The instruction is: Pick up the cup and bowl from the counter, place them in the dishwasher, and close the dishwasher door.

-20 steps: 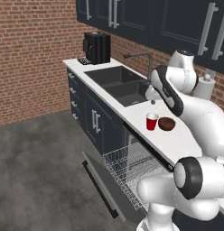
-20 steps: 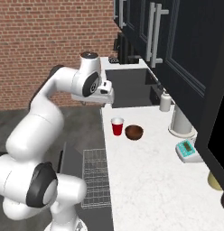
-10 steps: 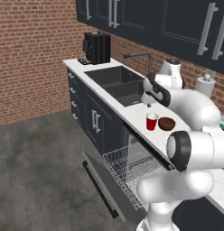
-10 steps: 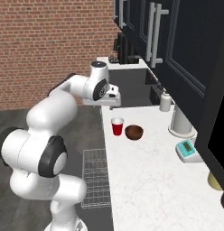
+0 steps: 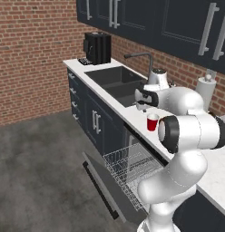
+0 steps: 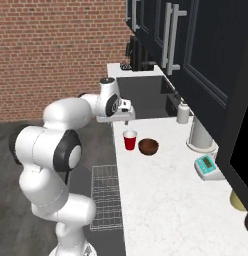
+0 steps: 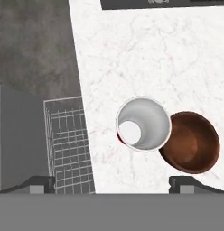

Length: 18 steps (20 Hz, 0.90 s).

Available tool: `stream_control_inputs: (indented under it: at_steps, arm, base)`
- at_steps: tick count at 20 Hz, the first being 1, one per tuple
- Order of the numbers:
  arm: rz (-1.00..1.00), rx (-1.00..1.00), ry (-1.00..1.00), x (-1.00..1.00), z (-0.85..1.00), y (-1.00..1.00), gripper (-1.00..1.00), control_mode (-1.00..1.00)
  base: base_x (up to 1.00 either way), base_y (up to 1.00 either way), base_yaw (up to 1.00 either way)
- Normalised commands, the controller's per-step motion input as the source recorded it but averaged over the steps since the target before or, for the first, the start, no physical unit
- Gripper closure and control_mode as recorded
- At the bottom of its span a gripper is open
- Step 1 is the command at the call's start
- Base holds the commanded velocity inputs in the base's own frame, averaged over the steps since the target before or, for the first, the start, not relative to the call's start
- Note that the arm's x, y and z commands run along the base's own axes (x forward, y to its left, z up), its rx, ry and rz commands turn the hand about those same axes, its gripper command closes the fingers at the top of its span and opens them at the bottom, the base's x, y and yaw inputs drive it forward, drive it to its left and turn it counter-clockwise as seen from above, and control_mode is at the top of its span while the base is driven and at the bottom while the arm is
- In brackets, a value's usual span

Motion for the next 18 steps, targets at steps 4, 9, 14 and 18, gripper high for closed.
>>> stream_control_inputs:
  at_steps: [4,9,14,18]
  arm:
    - [0.0,-0.06,0.02,0.33,-0.37,-0.03,-1.0,-1.0]
    - [0.0,-0.04,0.04,0.26,-0.32,-0.05,-1.0,-1.0]
    - [0.0,-0.02,0.03,0.2,-0.29,-0.11,-1.0,-1.0]
    - [0.0,0.0,0.02,0.19,-0.28,-0.14,-1.0,-1.0]
  base:
    - [0.0,0.0,0.0]
    - [0.0,0.0,0.0]
    - [0.0,0.0,0.0]
    - [0.0,0.0,0.0]
